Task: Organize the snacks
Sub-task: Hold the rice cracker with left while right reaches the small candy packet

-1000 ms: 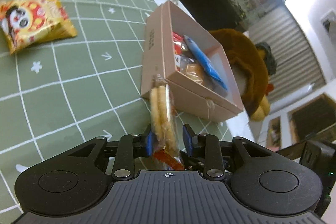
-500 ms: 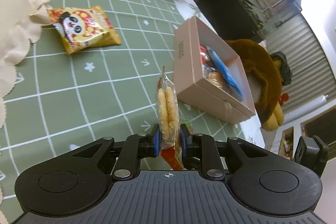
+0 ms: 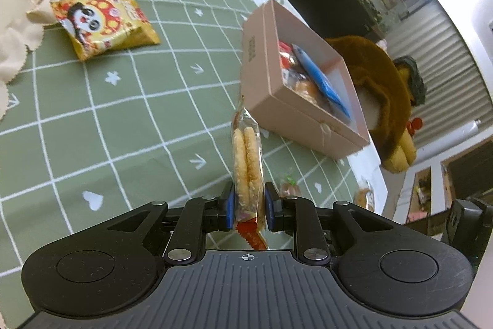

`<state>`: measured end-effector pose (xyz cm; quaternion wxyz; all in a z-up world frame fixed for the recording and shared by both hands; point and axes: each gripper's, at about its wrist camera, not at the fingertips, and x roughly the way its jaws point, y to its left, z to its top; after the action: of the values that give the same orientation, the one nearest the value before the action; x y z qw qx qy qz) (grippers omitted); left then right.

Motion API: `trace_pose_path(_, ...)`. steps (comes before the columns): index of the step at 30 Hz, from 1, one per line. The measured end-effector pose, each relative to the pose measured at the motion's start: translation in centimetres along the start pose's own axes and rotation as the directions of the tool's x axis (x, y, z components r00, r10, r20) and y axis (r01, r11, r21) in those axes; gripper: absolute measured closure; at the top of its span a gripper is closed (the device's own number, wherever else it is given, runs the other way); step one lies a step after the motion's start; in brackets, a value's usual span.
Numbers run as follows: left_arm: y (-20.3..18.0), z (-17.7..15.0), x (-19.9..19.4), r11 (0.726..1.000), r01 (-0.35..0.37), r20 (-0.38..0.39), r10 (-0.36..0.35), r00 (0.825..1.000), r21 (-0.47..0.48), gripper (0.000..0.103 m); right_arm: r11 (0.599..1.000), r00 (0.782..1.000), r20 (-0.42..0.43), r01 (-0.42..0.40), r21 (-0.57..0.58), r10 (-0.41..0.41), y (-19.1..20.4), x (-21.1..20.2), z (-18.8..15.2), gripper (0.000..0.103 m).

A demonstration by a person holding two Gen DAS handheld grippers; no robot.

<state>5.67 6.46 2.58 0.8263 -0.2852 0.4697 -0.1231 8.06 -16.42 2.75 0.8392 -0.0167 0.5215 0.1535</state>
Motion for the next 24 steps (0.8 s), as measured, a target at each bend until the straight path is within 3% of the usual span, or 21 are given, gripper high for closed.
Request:
trace_pose_path(9, -0.7, -1.3, 1.0, 1.0, 0.008, -0.05, -0.007, 0.999, 0.015, 0.08, 0.994, 0.999, 0.013, 0.038, 0.099, -0.039, -1.2, -1.0, -1.7, 0.062)
trace_pose_path(12, -0.5, -1.4, 0.9, 1.0, 0.006, -0.049, -0.006, 0.999, 0.006, 0.08, 0.997, 0.999, 0.013, 0.047, 0.061, -0.047, -0.2, -1.1, -2.1, 0.058)
trace_pose_path(14, -0.4, -1.4, 0.8, 1.0, 0.003, -0.044, -0.003, 0.999, 0.0, 0.08, 0.999, 1.0, 0.014, 0.012, 0.041, -0.012, 0.4, -1.2, -2.5, 0.051)
trace_pose_path(17, 0.0, -1.4, 0.5, 1.0, -0.001, -0.037, 0.0, 0.999, -0.013, 0.08, 0.999, 0.999, 0.023, -0.036, 0.016, 0.036, 1.0, -1.3, -2.8, 0.048)
trace_pose_path(24, 0.5, -1.5, 0.4, 0.999, -0.003, -0.04, 0.002, 0.999, -0.033, 0.08, 0.999, 0.996, 0.083, 0.015, -0.048, -0.011, 1.4, -1.6, -2.9, 0.046)
